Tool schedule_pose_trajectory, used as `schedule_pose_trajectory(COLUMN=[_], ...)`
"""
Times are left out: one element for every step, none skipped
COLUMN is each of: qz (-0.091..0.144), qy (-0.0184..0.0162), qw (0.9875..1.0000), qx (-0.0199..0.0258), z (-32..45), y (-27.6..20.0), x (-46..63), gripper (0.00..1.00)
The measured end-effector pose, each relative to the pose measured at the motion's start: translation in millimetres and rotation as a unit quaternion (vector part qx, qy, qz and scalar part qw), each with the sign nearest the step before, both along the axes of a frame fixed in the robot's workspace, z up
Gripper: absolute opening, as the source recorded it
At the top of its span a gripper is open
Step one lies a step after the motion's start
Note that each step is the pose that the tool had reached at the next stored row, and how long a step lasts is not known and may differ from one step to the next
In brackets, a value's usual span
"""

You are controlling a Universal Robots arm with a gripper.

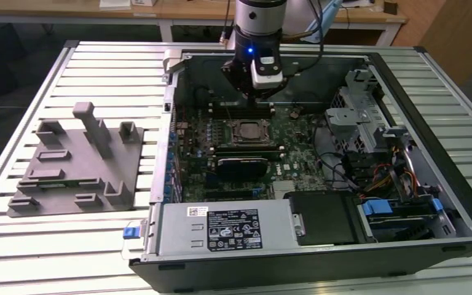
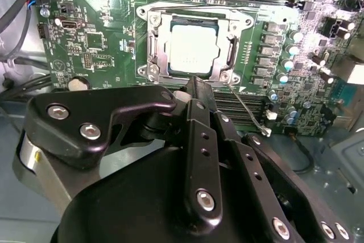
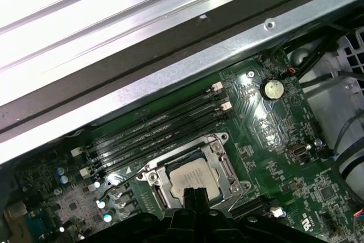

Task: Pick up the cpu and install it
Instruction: 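Install the first cpu locking lever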

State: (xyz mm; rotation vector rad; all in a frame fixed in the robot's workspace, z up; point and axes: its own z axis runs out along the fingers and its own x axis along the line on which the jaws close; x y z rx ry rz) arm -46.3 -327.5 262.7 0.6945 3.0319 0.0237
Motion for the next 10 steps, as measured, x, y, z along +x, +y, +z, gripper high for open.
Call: schedule_pose_trajectory(qz=[0.003,0.005,0.008,0.010,0.013,0.015,0.018,0.020,0.023,0.026], qy=[0.0000,0.0000,0.0000,0.0000,0.0000,0.0000,0.0000,0.0000,0.0000,0.0000], qw=[1.0000,1.0000,1.0000,0.9999,0.9999,0.9999,0.9998,0.9998,0.9997,0.9997], qx=[0.0000,0.0000,0.0000,0.0000,0.0000,0.0000,0.0000,0.0000,0.0000,0.0000], z=[0.0,0.0,0.0,0.0,0.0,0.0,0.0,0.0,0.0,0.0], y=[0.0,-0.1,-0.1,-0.1,-0.1,-0.1,-0.2,-0.2,-0.3,-0.3], x=[0.0,0.0,0.0,0.0,0.0,0.0,0.0,0.0,0.0,0.0], gripper=[0.11,0.11,0.11,0.11,0.11,0.11,0.11,0.11,0.11,0.11])
